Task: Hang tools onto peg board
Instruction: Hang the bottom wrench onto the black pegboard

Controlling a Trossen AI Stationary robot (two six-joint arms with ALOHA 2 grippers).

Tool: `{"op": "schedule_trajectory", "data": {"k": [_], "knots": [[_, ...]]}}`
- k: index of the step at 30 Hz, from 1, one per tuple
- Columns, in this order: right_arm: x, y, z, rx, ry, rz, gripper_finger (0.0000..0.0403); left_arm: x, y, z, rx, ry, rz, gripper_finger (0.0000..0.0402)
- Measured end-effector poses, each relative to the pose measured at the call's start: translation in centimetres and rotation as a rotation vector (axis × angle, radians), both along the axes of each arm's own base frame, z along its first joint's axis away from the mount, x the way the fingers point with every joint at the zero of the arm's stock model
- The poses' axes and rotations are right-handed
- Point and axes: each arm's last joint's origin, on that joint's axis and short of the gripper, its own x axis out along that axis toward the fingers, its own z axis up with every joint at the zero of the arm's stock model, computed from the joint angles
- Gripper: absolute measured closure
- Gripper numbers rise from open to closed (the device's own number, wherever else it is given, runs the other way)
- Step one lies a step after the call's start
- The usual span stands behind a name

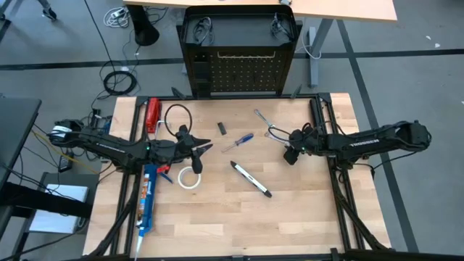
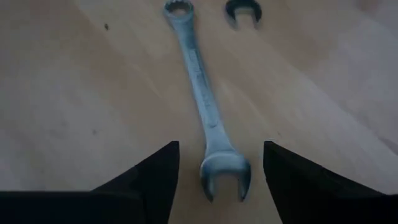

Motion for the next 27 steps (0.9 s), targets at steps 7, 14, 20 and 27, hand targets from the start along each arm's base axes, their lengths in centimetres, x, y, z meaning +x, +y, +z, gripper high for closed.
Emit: {"op": "schedule_trajectory", "data": {"k": [7, 14, 20, 27], "knots": [[0.2, -0.6, -0.5, 0.009, 0.031, 0.014, 0.0173, 0.0, -0.1, 0.0, 0.016, 0.012, -0.047, 0.0302], [1.2, -1.1, -1.2, 0.027, 0.014, 0.033, 0.0194, 0.0, -0.1, 0.0, 0.037, 0.02, -0.054, 0.0302], [1.3, -1.1, -1.5, 0.07, 0.015, 0.04, 0.0234, 0.1, -0.2, -0.1, 0.034, 0.026, -0.072, 0.0302], [1.4, -0.9, -1.5, 0.098, -0.009, 0.069, 0.0319, 0.0, -0.2, -0.1, 0.036, 0.031, -0.072, 0.0302]]}}
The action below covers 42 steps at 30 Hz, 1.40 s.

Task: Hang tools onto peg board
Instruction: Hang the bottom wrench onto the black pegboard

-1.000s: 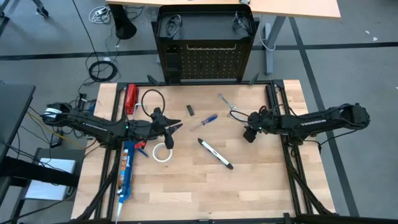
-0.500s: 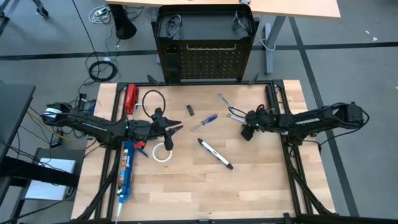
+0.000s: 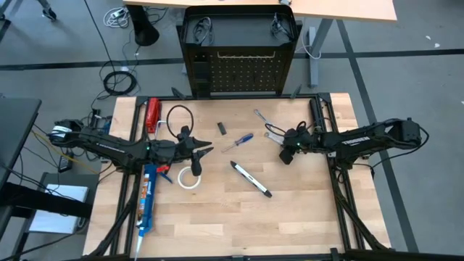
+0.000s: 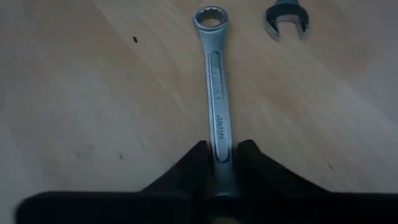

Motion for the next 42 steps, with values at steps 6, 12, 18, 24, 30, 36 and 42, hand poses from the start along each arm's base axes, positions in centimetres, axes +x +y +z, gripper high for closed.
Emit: {"op": "schedule_trajectory", "data": {"k": [6, 12, 18, 24, 30, 36, 42], "knots": [[0.5, 0.0, 0.3, 0.01, -0.072, 0.041, 0.0393, 0.0, 0.0, 0.0, -0.001, 0.001, 0.0, 0.0303], [1.1, -0.1, 1.4, -0.003, -0.1, 0.062, 0.04, 0.0, 0.0, 0.0, 0.001, 0.002, 0.0, 0.0303], [2.4, -0.4, 3.1, -0.023, -0.129, 0.086, 0.0401, 0.0, 0.0, 0.0, -0.001, 0.0, 0.0, 0.0303], [3.3, -0.6, 4.5, -0.032, -0.127, 0.096, 0.0401, 0.0, 0.0, 0.0, -0.001, -0.003, 0.001, 0.0303], [4.7, -0.3, 6.9, -0.005, -0.168, 0.101, 0.0384, -0.3, 0.1, 1.5, 0.017, -0.029, 0.019, 0.0303], [5.7, 0.2, 9.3, -0.007, -0.144, 0.113, 0.0324, -0.1, 0.1, 3.6, 0.039, -0.031, 0.016, 0.0303], [5.5, 0.6, 8.1, 0.103, -0.039, 0.011, 0.0274, 0.1, 0.1, 4.5, 0.031, 0.066, 0.025, 0.0303]]}}
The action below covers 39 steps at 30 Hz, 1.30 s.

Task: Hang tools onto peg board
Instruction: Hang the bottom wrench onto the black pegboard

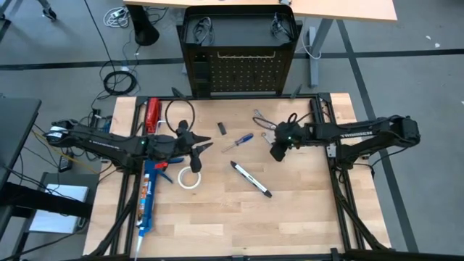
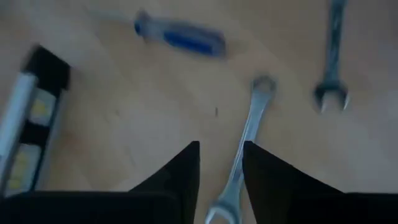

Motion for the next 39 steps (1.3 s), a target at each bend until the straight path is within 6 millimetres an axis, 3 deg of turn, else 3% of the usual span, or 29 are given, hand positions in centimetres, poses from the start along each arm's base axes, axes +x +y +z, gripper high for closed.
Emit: {"op": "schedule_trajectory", "data": {"k": [9, 23, 26, 32, 39], "knots": [[0.9, 2.1, -3.3, -0.001, 0.156, -0.093, 0.0272, -0.1, -0.5, 0.2, 0.025, 0.026, 0.013, 0.0303], [2.0, 2.1, -6.5, -0.013, 0.272, -0.13, 0.0275, -0.2, -1.3, 0.2, 0.058, 0.039, -0.004, 0.0303], [2.0, 2.1, -6.6, -0.005, 0.273, -0.11, 0.0297, -0.2, -1.3, 0.2, 0.058, 0.038, -0.005, 0.0303], [2.1, 2.0, -6.1, 0.015, 0.256, -0.029, 0.0392, -0.2, -1.3, 0.2, 0.058, 0.038, -0.005, 0.0303], [1.1, 2.0, -3.9, 0.052, 0.183, 0.019, 0.0398, -0.2, -1.3, 0.2, 0.057, 0.037, -0.005, 0.0303]]}}
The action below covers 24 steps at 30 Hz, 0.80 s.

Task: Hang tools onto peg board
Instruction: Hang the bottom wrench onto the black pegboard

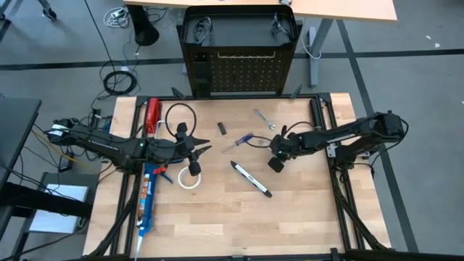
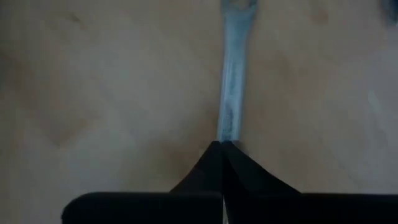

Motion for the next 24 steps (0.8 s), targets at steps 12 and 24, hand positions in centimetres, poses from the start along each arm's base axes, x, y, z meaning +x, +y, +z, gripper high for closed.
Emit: {"op": "schedule_trajectory", "data": {"k": [12, 24], "knots": [[-1.0, 0.0, 4.3, -0.055, -0.215, 0.023, 0.0369, 0.0, 0.0, 0.0, -0.002, -0.005, 0.0, 0.0303], [2.5, -1.5, 0.1, -0.199, -0.161, 0.015, 0.0246, 0.0, 0.0, 0.1, -0.003, -0.007, 0.0, 0.0303]]}}
